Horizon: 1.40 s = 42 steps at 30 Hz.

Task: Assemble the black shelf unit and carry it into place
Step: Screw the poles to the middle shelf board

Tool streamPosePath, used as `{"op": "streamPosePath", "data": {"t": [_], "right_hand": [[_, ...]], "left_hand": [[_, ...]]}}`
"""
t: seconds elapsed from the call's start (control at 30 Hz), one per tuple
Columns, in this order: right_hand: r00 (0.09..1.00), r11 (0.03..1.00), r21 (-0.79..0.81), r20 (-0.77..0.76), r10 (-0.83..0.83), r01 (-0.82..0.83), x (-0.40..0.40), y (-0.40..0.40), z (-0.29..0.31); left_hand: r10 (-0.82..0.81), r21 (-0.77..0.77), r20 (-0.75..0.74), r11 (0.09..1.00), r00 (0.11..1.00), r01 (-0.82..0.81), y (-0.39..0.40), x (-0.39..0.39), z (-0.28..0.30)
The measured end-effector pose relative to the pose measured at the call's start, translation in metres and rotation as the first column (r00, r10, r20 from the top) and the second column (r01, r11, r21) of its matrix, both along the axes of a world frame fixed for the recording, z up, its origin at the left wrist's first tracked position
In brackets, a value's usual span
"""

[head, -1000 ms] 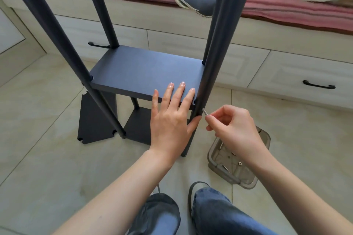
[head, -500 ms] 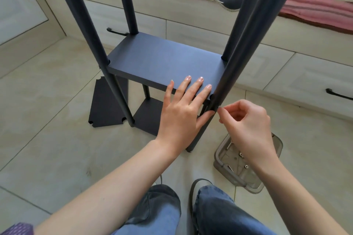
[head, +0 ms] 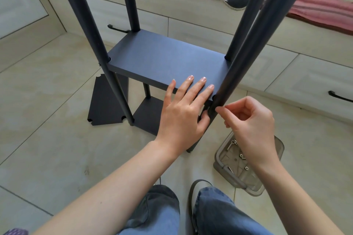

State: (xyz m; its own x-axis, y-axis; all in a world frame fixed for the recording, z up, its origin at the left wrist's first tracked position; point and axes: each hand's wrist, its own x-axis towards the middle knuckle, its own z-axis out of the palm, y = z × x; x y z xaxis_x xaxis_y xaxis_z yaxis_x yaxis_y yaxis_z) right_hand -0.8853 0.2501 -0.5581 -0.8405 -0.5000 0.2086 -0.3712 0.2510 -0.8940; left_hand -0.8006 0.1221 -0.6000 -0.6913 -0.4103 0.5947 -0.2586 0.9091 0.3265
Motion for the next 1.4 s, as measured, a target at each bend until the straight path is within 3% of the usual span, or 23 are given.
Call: {"op": "streamPosePath", "data": {"t": [0.33,0.53,0.6,0.73,0.87,1.03,1.2,1.27,1.33,1.4], "right_hand": [[0.999,1.0,-0.014,-0.048,-0.001,0.0,0.0012,-0.0013,-0.0041],[0.958,0.996,0.092,-0.284,0.047,-0.021,-0.0002,-0.0021,-0.0033],[0.971,0.997,0.075,-0.236,0.029,-0.012,-0.0014,-0.0024,-0.0016],[0.998,0.999,-0.029,0.062,0.017,-0.015,-0.0037,-0.0023,0.0013],[0.989,0.999,0.038,-0.146,0.016,-0.011,0.0031,-0.0023,-0.0024],[0.96,0.999,0.042,-0.279,0.014,-0.003,0.0038,-0.0022,-0.0055],[0.878,0.987,0.159,-0.474,0.065,0.013,0.0037,-0.0039,-0.0059],[0.93,0.993,0.12,-0.366,0.036,0.009,0.0009,-0.0037,-0.0031],[0.988,0.999,0.047,-0.155,0.004,0.004,-0.0028,-0.0037,-0.0007],[0.992,0.999,0.033,-0.126,0.012,-0.008,-0.003,-0.0038,-0.0008]], "left_hand": [[0.04,-0.091,-0.036,0.995,0.999,-0.043,-0.0005,-0.0032,-0.0057],[0.042,-0.067,-0.032,0.997,0.999,-0.044,0.0002,-0.004,-0.0043],[0.039,-0.054,-0.026,0.998,0.999,-0.041,0.0003,-0.0039,-0.0033],[0.036,-0.036,-0.019,0.999,0.999,-0.036,0.0004,-0.0039,-0.0027],[0.04,-0.041,-0.018,0.998,0.999,-0.041,0.0008,-0.0042,-0.0038],[0.044,-0.046,-0.019,0.998,0.999,-0.045,0.0002,-0.0046,-0.0029],[0.033,-0.021,0.007,0.999,0.999,-0.033,0.0009,-0.0035,-0.0014],[0.029,-0.011,0.015,1.0,0.999,-0.029,0.0013,-0.0032,0.0001],[0.025,0.001,0.022,1.0,0.999,-0.025,0.001,-0.0029,0.0017],[0.02,0.016,0.032,1.0,0.999,-0.02,0.0012,-0.0022,0.0033]]}}
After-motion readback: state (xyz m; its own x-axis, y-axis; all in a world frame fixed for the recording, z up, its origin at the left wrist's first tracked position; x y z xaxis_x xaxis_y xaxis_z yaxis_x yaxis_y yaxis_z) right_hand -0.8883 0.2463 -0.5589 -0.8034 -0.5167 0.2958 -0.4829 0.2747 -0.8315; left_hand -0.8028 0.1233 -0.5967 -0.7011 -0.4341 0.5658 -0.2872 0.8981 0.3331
